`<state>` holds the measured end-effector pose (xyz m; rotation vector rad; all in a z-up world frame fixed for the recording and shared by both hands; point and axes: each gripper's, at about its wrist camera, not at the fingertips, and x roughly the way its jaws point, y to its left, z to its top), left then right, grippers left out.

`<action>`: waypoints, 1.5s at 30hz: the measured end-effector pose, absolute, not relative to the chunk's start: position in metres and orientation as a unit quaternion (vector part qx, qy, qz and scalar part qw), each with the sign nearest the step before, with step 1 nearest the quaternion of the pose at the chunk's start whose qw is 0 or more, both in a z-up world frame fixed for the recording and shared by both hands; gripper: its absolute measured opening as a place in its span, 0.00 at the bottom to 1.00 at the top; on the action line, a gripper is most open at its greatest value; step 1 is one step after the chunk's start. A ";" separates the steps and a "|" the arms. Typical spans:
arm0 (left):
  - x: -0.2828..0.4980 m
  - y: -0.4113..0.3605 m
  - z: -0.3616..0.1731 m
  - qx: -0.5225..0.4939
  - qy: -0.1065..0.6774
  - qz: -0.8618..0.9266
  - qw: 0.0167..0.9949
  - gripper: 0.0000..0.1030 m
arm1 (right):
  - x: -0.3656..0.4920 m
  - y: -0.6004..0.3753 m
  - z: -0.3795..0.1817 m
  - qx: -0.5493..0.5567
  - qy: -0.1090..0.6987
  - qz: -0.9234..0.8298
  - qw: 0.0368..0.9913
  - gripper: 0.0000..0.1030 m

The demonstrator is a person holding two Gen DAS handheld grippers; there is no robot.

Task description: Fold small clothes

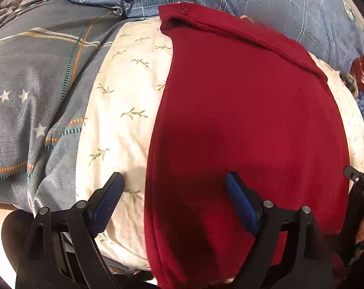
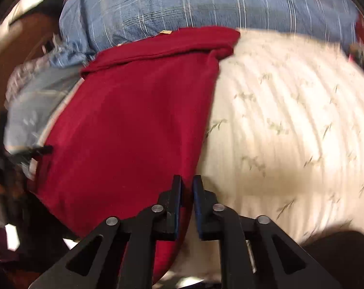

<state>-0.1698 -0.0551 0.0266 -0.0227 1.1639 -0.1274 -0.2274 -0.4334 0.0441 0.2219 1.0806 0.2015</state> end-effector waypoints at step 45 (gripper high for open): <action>-0.051 -0.048 0.133 -0.103 0.438 -0.163 0.878 0.04 | -0.109 -0.460 0.141 0.244 0.385 0.188 0.870 0.07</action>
